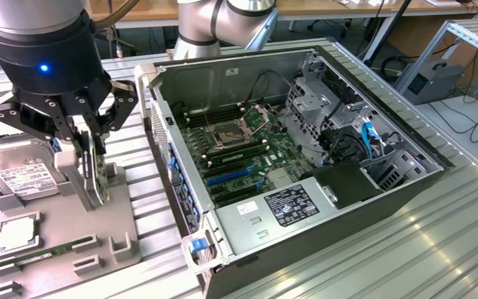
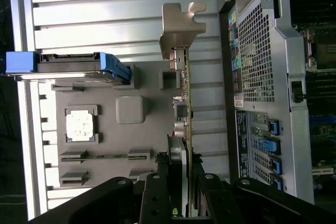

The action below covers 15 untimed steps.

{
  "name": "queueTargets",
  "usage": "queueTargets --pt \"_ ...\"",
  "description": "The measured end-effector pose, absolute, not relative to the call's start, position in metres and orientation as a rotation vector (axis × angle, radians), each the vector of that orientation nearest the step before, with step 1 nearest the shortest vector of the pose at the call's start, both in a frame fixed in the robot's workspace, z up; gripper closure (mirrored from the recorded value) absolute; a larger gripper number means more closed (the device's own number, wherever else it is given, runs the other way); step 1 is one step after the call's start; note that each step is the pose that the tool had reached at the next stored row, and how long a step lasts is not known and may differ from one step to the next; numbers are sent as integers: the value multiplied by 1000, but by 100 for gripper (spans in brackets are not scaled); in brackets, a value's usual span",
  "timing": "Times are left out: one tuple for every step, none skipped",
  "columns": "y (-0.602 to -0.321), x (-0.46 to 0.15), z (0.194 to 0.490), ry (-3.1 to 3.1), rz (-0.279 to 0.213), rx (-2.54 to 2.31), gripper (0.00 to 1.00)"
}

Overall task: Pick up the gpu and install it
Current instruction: 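Pick up the gpu and move the gpu toward the slot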

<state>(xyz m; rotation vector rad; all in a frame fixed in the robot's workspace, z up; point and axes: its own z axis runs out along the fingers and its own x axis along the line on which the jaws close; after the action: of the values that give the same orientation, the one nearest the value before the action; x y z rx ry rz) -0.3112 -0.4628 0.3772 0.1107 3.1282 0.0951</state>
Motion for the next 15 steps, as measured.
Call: queueTargets --pt "-463 -311 377 3128 95 111 73" --pt "-463 -311 378 3128 95 111 73" --pt "-463 -311 378 3128 95 111 73" --pt "-463 -311 379 3128 96 111 73" --pt "-463 -311 381 3128 97 111 73" --pt "-463 -311 382 3128 98 111 73" --pt "-463 -311 384 3128 100 111 73" --pt "-463 -311 385 3128 101 111 73" --pt "-463 -311 387 3128 104 111 73" --pt "-463 -311 388 3128 107 111 73" --pt "-463 -311 392 3128 111 111 73" --pt "-463 -310 394 3128 113 111 73" --pt "-463 -310 397 3128 115 111 73" --pt "-463 -310 399 3128 119 111 73" --pt "-463 -310 400 3128 122 111 73"
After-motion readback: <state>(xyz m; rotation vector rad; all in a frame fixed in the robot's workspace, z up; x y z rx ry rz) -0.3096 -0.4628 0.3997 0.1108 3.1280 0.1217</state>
